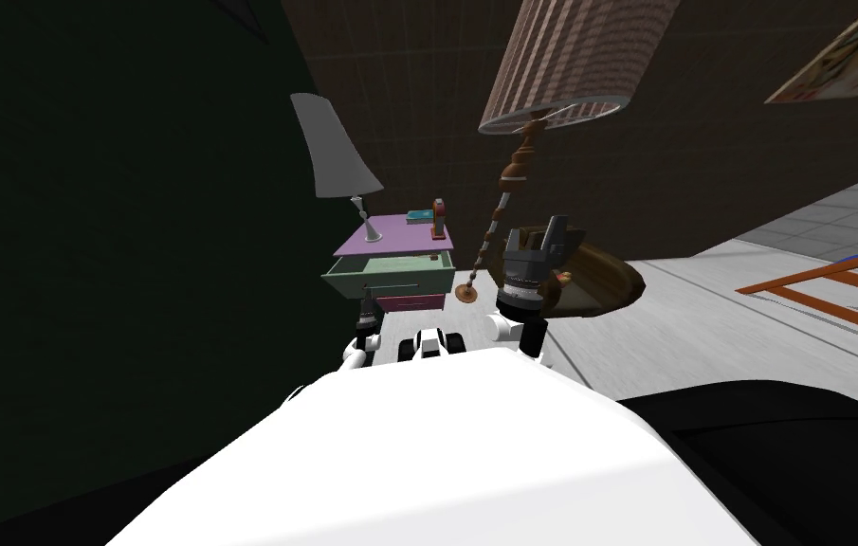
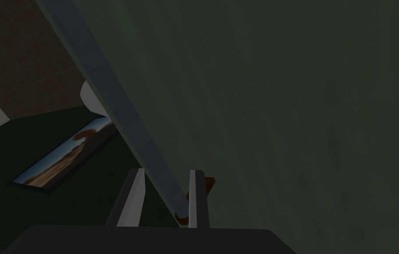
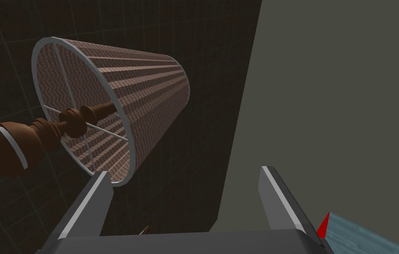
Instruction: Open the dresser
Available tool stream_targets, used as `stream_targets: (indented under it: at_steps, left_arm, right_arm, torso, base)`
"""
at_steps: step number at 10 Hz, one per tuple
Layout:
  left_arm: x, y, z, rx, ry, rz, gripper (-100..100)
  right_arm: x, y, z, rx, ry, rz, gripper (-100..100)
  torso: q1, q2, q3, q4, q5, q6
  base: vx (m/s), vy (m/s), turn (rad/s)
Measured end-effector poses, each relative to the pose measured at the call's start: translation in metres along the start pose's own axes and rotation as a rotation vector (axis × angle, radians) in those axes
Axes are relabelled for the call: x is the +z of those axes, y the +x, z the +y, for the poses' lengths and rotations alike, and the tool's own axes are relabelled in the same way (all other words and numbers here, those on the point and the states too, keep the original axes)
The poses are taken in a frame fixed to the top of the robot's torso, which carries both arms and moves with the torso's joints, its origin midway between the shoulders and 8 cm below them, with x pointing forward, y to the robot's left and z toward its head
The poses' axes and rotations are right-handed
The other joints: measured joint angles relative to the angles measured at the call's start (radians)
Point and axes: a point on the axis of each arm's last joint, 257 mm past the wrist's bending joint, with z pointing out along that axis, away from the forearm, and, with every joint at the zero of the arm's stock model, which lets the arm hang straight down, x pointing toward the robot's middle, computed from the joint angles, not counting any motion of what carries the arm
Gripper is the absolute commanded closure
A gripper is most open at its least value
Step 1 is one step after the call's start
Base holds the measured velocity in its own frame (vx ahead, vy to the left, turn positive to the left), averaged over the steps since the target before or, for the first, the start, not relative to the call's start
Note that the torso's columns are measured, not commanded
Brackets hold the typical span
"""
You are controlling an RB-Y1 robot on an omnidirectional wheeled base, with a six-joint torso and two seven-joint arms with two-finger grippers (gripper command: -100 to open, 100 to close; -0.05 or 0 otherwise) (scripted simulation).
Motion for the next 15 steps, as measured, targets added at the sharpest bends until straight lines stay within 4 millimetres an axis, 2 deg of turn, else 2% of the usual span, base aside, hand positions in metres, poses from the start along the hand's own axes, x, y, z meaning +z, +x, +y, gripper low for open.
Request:
stream_targets:
  at_steps: [3,9,12,13,15]
  left_arm:
    - [0.005,-0.005,0.005,0.004,-0.006,-0.002,100]
    - [-0.017,-0.042,0.009,0.032,-0.040,-0.094,100]
    - [-0.031,-0.063,0.006,0.059,-0.051,-0.138,100]
    - [-0.035,-0.071,0.006,0.071,-0.057,-0.153,-100]
    - [-0.016,-0.077,0.007,0.067,-0.054,-0.153,-100]
  right_arm:
    - [0.000,0.000,0.000,0.000,0.000,0.000,0]
    - [0.000,0.000,0.000,0.000,0.000,0.000,0]
    - [0.000,0.000,0.000,0.000,0.000,0.000,0]
    - [0.000,0.000,0.000,0.000,0.000,0.000,0]
    - [0.000,0.000,0.000,0.000,0.000,0.000,0]
  torso:
    - [0.003,0.003,0.002,0.000,0.001,-0.002]
    - [-0.001,0.000,0.000,-0.002,0.001,0.002]
    - [-0.002,0.003,0.002,-0.001,0.001,0.004]
    - [-0.004,0.003,0.002,-0.001,0.000,0.004]
    - [0.006,-0.005,-0.002,-0.005,0.003,-0.003]
  base:
    - [-0.050,0.003,-0.072]
    - [-0.076,0.012,-0.161]
    - [-0.094,0.020,-0.266]
    - [-0.102,0.001,-0.016]
    - [-0.067,-0.039,0.056]
